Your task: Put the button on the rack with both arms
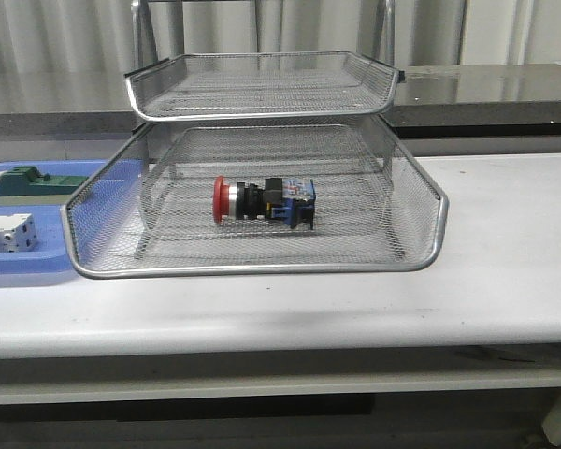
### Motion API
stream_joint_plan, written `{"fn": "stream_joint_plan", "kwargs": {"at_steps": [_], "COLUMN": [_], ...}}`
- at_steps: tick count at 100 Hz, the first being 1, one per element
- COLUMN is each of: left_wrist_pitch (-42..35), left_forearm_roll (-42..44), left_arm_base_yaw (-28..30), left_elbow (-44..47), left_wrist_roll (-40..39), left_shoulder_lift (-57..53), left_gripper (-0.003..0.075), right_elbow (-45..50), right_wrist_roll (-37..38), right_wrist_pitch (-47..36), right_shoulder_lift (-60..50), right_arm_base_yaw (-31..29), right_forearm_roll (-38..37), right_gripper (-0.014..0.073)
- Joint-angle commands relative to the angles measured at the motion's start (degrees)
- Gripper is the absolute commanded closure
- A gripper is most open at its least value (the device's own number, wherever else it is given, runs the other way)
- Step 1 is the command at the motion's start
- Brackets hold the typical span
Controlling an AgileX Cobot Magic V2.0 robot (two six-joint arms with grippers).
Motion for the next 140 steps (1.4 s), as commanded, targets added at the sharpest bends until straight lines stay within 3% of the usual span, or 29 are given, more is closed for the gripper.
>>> {"fn": "stream_joint_plan", "kwargs": {"at_steps": [1,54,77,108,129,140], "left_wrist_pitch": [-3.8,-3.8,-3.8,-3.8,-3.8,-3.8], "left_forearm_roll": [-1.3,-1.3,-1.3,-1.3,-1.3,-1.3], "left_arm_base_yaw": [0.2,0.2,0.2,0.2,0.2,0.2], "left_elbow": [-1.6,-1.6,-1.6,-1.6,-1.6,-1.6], "left_wrist_roll": [-0.2,-0.2,-0.2,-0.2,-0.2,-0.2], "left_shoulder_lift": [0.5,0.5,0.5,0.5,0.5,0.5], "left_gripper": [0.0741,0.0741,0.0741,0.0741,0.0741,0.0741], "right_elbow": [-2.1,-2.1,-2.1,-2.1,-2.1,-2.1], "right_wrist_roll": [-0.3,-0.3,-0.7,-13.0,-16.3,-16.4], "right_wrist_pitch": [-3.0,-3.5,-7.1,-6.0,-6.5,-7.9], "right_shoulder_lift": [0.2,0.2,1.6,12.8,20.7,24.4], "right_arm_base_yaw": [0.2,0.2,0.2,0.2,0.8,3.9], "right_forearm_roll": [-0.5,-0.4,8.6,22.4,25.7,25.8], "right_gripper": [0.0664,0.0664,0.0664,0.0662,0.0662,0.0662]}}
